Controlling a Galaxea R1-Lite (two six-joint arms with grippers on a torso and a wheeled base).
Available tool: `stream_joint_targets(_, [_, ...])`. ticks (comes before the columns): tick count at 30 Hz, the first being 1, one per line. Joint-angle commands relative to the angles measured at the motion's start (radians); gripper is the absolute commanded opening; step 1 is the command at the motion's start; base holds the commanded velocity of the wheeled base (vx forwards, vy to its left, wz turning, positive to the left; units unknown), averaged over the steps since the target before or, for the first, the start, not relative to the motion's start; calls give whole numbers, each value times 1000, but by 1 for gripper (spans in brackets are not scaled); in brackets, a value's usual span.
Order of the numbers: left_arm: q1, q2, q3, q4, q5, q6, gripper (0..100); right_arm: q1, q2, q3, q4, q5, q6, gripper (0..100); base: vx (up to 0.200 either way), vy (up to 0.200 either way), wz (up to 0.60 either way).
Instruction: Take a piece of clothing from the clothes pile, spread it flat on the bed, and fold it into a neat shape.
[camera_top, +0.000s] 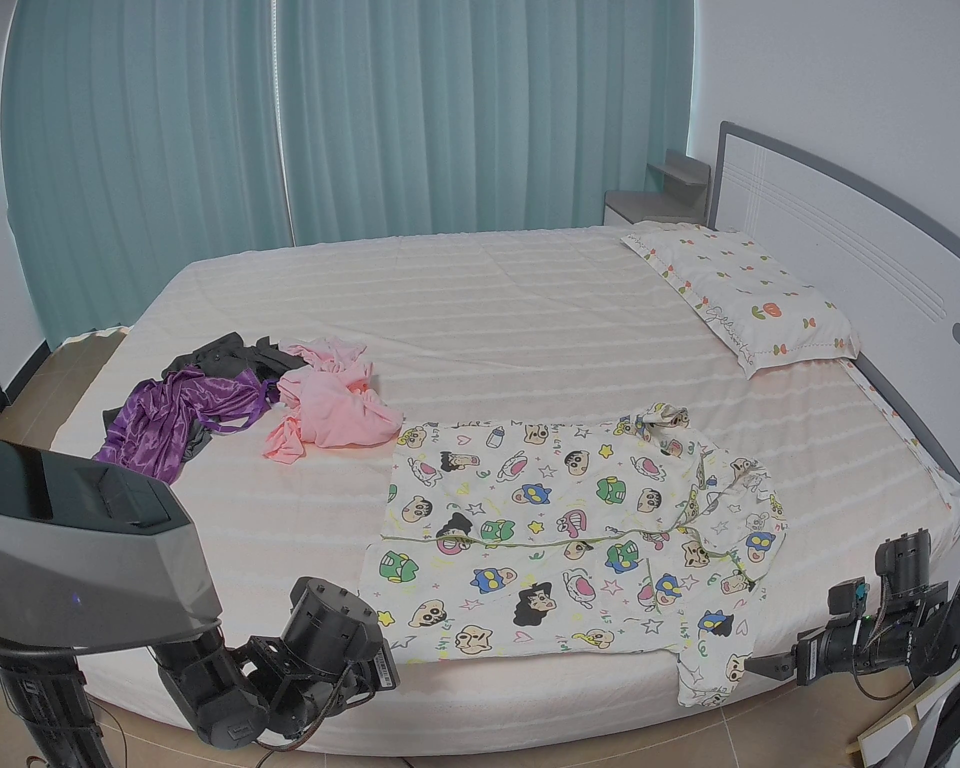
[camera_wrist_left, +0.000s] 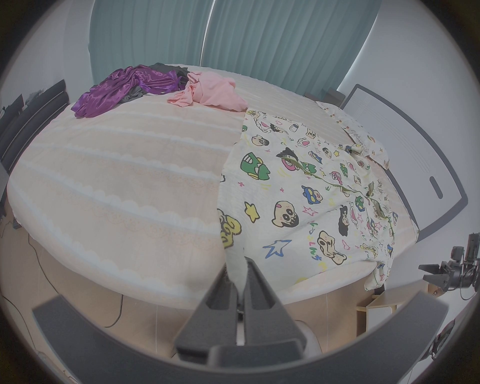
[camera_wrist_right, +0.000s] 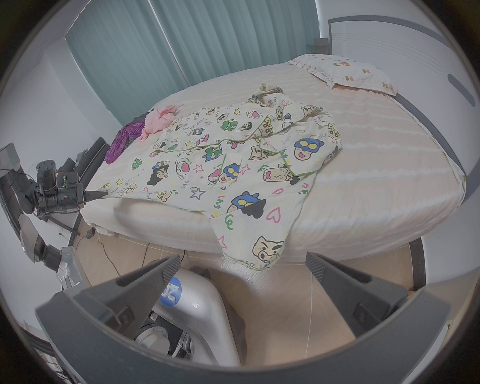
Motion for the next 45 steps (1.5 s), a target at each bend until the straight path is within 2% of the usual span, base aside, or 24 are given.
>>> stream_joint_targets(1, [0,3,3,-2,-1,0,0,-42,33,-5,-1,4,4,100,0,0,0])
stream_joint_targets(5, [0,22,19,-4,-4,-10,0,-103,61,-67,7,36,12,100,0,0,0])
stream_joint_targets(10, [0,60,39,-5,-10,-11,0,-135,78,-84,5,62,36,100,0,0,0])
stream_joint_targets(25, [-8,114,52,-1,-31,-14,0,-135,69,-68,5,77,36,100,0,0,0])
stream_joint_targets(26, [-8,114,52,-2,-39,-14,100,-135,67,-67,5,77,36,100,0,0,0])
stream_joint_targets(33, [-5,102,48,-5,-56,-39,100,-135,37,-53,1,82,46,100,0,0,0])
stream_joint_targets(37, [26,2,62,-21,-62,-86,100,-131,-29,-56,2,80,121,100,0,0,0])
stream_joint_targets(45, [150,-316,103,-24,-214,-105,100,-131,-155,-84,5,71,259,100,0,0,0])
